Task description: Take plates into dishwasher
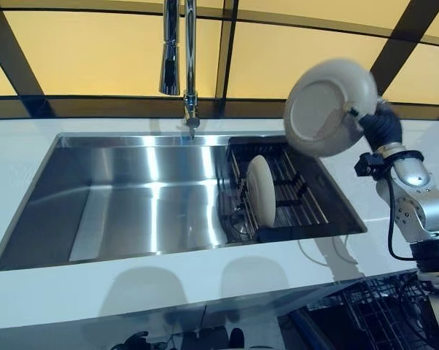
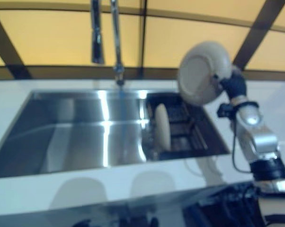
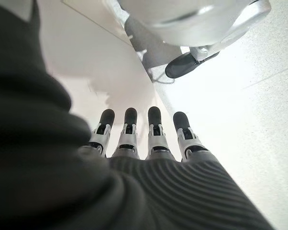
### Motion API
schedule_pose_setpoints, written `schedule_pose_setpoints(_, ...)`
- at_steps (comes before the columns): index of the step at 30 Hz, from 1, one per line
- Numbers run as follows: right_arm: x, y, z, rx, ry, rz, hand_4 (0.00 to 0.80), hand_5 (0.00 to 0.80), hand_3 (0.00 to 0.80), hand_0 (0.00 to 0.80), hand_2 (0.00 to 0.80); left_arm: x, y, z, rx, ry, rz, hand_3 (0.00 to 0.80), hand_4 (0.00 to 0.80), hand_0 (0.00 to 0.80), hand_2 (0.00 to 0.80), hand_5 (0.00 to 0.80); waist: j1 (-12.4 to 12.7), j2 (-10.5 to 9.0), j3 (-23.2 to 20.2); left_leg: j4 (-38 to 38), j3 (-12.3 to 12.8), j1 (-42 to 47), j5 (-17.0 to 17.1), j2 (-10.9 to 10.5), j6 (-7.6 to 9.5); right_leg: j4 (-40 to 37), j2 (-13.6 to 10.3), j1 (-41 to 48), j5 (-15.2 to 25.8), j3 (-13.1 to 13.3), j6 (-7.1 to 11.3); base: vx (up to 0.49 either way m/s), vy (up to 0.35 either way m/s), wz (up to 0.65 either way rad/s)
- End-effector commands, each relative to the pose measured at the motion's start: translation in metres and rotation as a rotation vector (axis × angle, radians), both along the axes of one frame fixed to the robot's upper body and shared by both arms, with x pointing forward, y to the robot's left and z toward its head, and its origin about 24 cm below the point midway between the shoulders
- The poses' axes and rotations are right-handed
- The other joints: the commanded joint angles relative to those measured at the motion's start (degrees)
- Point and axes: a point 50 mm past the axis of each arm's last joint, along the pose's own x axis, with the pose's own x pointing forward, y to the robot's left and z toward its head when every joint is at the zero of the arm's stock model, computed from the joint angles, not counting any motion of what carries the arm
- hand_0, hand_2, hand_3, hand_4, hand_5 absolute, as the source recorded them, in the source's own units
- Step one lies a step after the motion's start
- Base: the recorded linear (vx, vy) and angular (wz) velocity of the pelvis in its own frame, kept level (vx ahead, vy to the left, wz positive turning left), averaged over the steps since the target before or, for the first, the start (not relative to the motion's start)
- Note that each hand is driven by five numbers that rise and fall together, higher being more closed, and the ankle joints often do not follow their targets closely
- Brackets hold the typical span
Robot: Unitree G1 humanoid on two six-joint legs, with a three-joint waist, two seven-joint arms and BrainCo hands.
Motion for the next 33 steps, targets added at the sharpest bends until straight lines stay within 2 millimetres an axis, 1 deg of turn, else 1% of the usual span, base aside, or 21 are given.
schedule_pose_setpoints(1,-0.027,-0.011,0.06,-0.043,-0.363,-0.151,0.8,0.8,0.8,0.8,0.8,0.012,0.001,0.002,0.01,-0.033,-0.009,0.0,0.0,0.0,0.0,0.0,-0.8,-0.44,0.1,0.6,1.5,-1.3,-1.4,-2.3,4.23,3.2,-1.5,2.5,-3.7,1.3,3.19,-0.001,0.075,-0.17)
schedule_pose_setpoints(4,-0.041,-0.014,0.071,-0.087,-0.461,-0.234,0.8,0.8,0.8,0.8,0.8,0.011,0.0,0.002,0.005,-0.03,-0.009,0.0,0.0,0.0,0.0,0.0,-1.4,-0.16,0.0,0.8,2.1,-1.2,-1.8,-2.6,4.64,3.8,-1.8,2.0,-3.6,1.9,3.59,-0.004,0.088,-0.17)
schedule_pose_setpoints(8,-0.05,-0.019,0.071,-0.108,-0.483,-0.261,0.8,0.8,0.8,0.8,0.8,0.012,-0.001,0.002,0.001,-0.032,-0.004,0.0,0.0,0.0,0.0,0.0,-2.4,0.25,0.2,1.0,2.9,-1.1,-1.9,-2.9,5.13,5.3,-2.3,0.8,-3.4,3.0,4.25,-0.017,0.106,-0.2)
schedule_pose_setpoints(11,-0.057,-0.027,0.063,-0.12,-0.477,-0.301,0.8,0.8,0.8,0.8,0.8,0.013,0.001,0.002,0.001,-0.034,0.0,0.0,0.0,0.0,0.0,0.0,-3.8,0.48,0.6,1.3,3.8,-1.4,-2.1,-3.2,5.78,8.2,-2.8,-1.2,-2.3,4.4,5.18,-0.053,0.123,-0.3)
schedule_pose_setpoints(14,-0.06,-0.034,0.054,-0.115,-0.459,-0.326,0.8,0.8,0.8,0.8,0.8,0.011,0.003,0.002,0.007,-0.022,-0.008,0.0,0.0,0.0,0.0,0.0,-4.7,0.54,0.8,1.1,4.4,-1.4,-1.9,-3.3,5.98,10.3,-2.9,-2.8,-1.2,5.2,5.74,-0.034,0.093,-0.29)
schedule_pose_setpoints(16,-0.064,-0.04,0.044,-0.111,-0.449,-0.337,0.8,0.8,0.8,0.8,0.8,0.01,0.004,0.002,0.014,-0.01,-0.021,0.0,0.0,0.0,0.0,0.0,-5.6,0.51,1.0,0.8,4.4,-1.4,-1.8,-3.3,5.96,10.9,-2.9,-3.9,-0.1,5.9,5.96,-0.027,0.093,-0.5)
schedule_pose_setpoints(17,-0.066,-0.044,0.035,-0.114,-0.422,-0.341,0.8,0.8,0.8,0.8,0.8,0.009,0.005,0.002,0.019,-0.001,-0.031,0.0,0.0,0.0,0.0,0.0,-6.5,0.4,1.1,0.6,4.7,-1.3,-1.9,-3.3,5.9,10.7,-3.0,-4.7,0.9,6.5,6.19,-0.021,0.097,-0.41)
schedule_pose_setpoints(18,-0.067,-0.045,0.031,-0.116,-0.406,-0.339,0.8,0.8,0.8,0.8,0.8,0.009,0.006,0.002,0.021,0.001,-0.033,0.0,0.0,0.0,0.0,0.0,-6.9,0.33,1.1,0.4,5.0,-1.1,-2.0,-3.3,5.87,10.2,-3.1,-5.1,1.5,6.5,6.31,-0.014,0.077,-0.29)
schedule_pose_setpoints(20,-0.068,-0.047,0.022,-0.118,-0.373,-0.329,0.8,0.8,0.8,0.8,0.8,0.01,0.007,0.003,0.027,0.001,-0.036,0.0,0.0,0.0,0.0,0.0,-7.7,0.1,1.4,0.3,5.9,-0.6,-2.6,-3.2,5.69,9.3,-3.4,-6.4,3.5,6.4,6.8,-0.011,0.03,-0.29)
schedule_pose_setpoints(21,-0.068,-0.048,0.021,-0.118,-0.372,-0.328,0.8,0.8,0.8,0.8,0.8,0.01,0.007,0.003,0.029,0.0,-0.036,0.0,0.0,0.0,0.0,0.0,-7.7,0.08,1.4,0.3,6.0,-0.6,-2.7,-3.2,5.69,9.2,-3.4,-6.5,3.7,6.4,6.83,-0.026,0.021,-0.42)
schedule_pose_setpoints(22,-0.068,-0.05,0.017,-0.116,-0.349,-0.318,0.8,0.8,0.8,0.8,0.8,0.014,0.01,0.004,0.036,-0.004,-0.036,0.0,0.0,0.0,0.0,0.0,-8.5,0.1,1.8,0.2,7.1,-0.2,-3.0,-2.9,5.68,9.3,-3.8,-8.0,4.5,6.1,7.06,-0.039,0.005,-0.42)
schedule_pose_setpoints(23,-0.067,-0.05,0.014,-0.115,-0.338,-0.313,0.8,0.8,0.8,0.8,0.8,0.017,0.012,0.006,0.04,-0.007,-0.034,0.0,0.0,0.0,0.0,0.0,-8.6,0.17,2.0,0.2,7.9,-0.1,-3.1,-2.6,5.68,9.5,-4.3,-8.5,4.8,5.3,7.09,-0.049,-0.004,-0.49)
schedule_pose_setpoints(26,-0.066,-0.053,0.006,-0.113,-0.297,-0.296,0.8,0.8,0.8,0.8,0.8,0.022,0.016,0.008,0.046,-0.013,-0.03,0.0,0.0,0.0,0.0,0.0,-8.6,0.43,2.1,0.3,10.3,-0.1,-3.1,-2.0,5.75,10.2,-5.9,-7.6,4.7,3.5,7.15,-0.048,-0.053,-0.53)
schedule_pose_setpoints(28,-0.065,-0.055,-0.001,-0.12,-0.261,-0.293,0.8,0.8,0.8,0.8,0.8,0.024,0.015,0.008,0.048,-0.015,-0.039,0.0,0.0,0.0,0.0,0.0,-8.6,0.51,1.9,0.4,11.2,-0.5,-3.0,-1.8,5.69,9.5,-6.9,-6.6,4.6,3.1,7.1,-0.014,-0.066,-0.41)
schedule_pose_setpoints(29,-0.065,-0.055,-0.001,-0.12,-0.261,-0.293,0.8,0.8,0.8,0.8,0.8,0.024,0.015,0.008,0.048,-0.015,-0.039,0.0,0.0,0.0,0.0,0.0,-8.6,0.51,1.9,0.4,11.2,-0.5,-3.0,-1.8,5.69,9.5,-6.9,-6.6,4.6,3.1,7.1,-0.002,-0.079,-0.25)
schedule_pose_setpoints(30,-0.064,-0.054,-0.006,-0.128,-0.237,-0.289,0.8,0.8,0.8,0.8,0.8,0.025,0.014,0.008,0.047,-0.016,-0.047,0.0,0.0,0.0,0.0,0.0,-8.5,0.61,1.7,0.4,11.6,-0.8,-3.0,-1.7,5.61,8.3,-7.5,-5.9,4.5,2.9,7.08,0.0,-0.112,-0.23)
schedule_pose_setpoints(33,-0.056,-0.049,-0.016,-0.139,-0.178,-0.257,0.8,0.8,0.8,0.8,0.8,0.023,0.014,0.008,0.05,-0.015,-0.05,0.0,0.0,0.0,0.0,0.0,-8.1,0.85,1.3,0.3,13.0,-0.8,-3.0,-1.0,4.94,5.5,-9.0,-5.0,4.9,1.4,7.5,0.002,-0.159,-0.32)
